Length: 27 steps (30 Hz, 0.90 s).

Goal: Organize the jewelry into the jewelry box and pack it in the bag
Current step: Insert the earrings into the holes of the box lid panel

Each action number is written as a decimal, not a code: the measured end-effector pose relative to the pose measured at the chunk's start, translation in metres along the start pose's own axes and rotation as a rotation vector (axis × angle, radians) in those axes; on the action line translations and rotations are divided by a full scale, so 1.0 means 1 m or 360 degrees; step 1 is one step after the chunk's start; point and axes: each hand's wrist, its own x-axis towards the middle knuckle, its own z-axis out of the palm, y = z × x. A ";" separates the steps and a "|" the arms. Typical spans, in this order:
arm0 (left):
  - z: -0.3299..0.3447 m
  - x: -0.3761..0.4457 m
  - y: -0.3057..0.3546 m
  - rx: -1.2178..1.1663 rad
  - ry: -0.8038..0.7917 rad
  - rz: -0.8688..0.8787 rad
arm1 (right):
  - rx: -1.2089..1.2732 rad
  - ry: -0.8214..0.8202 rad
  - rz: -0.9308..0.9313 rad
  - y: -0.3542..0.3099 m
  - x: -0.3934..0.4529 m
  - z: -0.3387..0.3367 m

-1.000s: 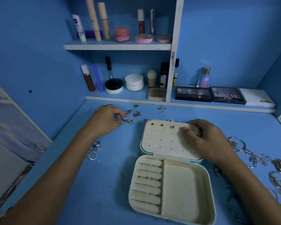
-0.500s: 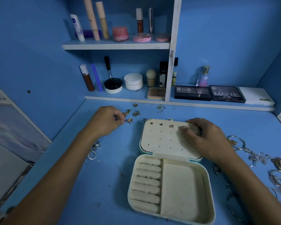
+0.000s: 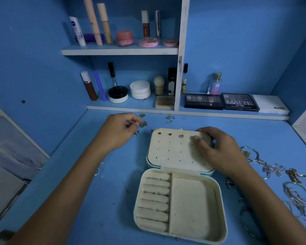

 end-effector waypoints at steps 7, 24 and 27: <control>0.010 -0.010 0.029 -0.0272 0.0055 0.0060 | 0.0252 -0.0028 0.0023 -0.001 0.000 -0.008; 0.048 -0.022 0.095 -0.0121 -0.0138 0.0456 | 0.0462 -0.0044 0.0111 -0.004 -0.005 -0.014; 0.051 -0.022 0.099 -0.0115 -0.0149 0.0430 | 0.0475 -0.0050 0.0107 -0.004 -0.006 -0.015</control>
